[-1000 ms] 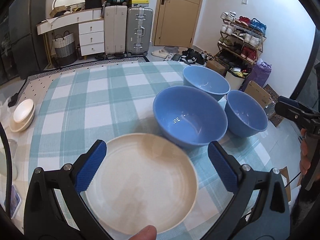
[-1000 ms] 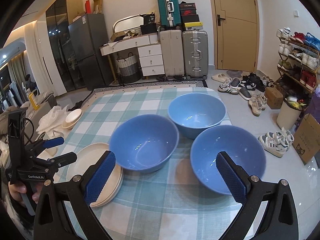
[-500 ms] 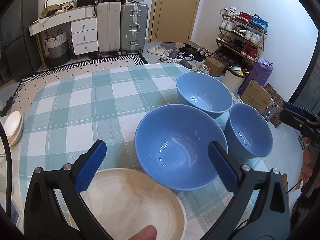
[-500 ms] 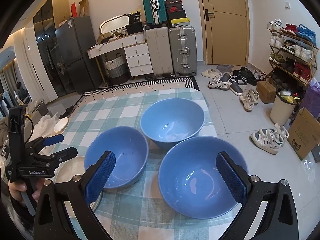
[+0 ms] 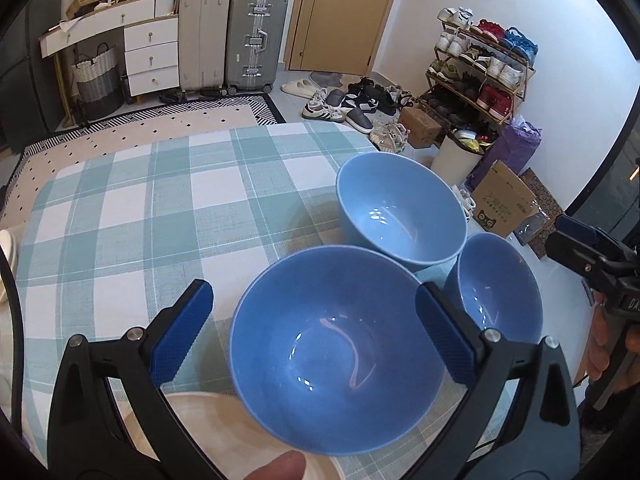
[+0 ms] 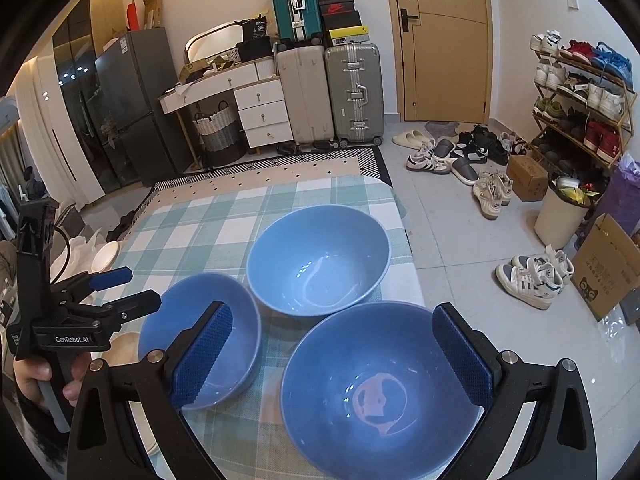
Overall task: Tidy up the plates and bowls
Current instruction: 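Close both grippers on the rim of the light-blue bowl and lift it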
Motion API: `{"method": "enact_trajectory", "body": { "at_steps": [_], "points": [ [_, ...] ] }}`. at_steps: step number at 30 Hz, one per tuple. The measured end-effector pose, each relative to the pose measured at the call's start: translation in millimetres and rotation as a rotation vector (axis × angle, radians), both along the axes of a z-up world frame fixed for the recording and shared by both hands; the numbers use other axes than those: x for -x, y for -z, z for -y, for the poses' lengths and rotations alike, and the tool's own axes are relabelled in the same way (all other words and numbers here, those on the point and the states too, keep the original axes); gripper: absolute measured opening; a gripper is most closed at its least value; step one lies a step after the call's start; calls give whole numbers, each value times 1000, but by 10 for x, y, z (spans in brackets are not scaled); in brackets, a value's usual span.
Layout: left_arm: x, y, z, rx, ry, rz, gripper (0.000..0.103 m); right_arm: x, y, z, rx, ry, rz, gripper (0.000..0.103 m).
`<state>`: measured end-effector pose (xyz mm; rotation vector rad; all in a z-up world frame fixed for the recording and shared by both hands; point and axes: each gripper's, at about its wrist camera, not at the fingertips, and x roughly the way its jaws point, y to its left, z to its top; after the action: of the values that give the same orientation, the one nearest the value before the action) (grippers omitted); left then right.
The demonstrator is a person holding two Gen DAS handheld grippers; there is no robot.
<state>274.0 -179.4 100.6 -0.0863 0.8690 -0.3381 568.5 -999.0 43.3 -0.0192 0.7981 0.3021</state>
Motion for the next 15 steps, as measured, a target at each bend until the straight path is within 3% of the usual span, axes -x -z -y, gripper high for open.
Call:
{"method": "enact_trajectory", "body": {
  "at_steps": [15],
  "points": [
    [-594,217,367,-33,42,-38,89,-612,239,-17,-9,6,-81,97]
  ]
}}
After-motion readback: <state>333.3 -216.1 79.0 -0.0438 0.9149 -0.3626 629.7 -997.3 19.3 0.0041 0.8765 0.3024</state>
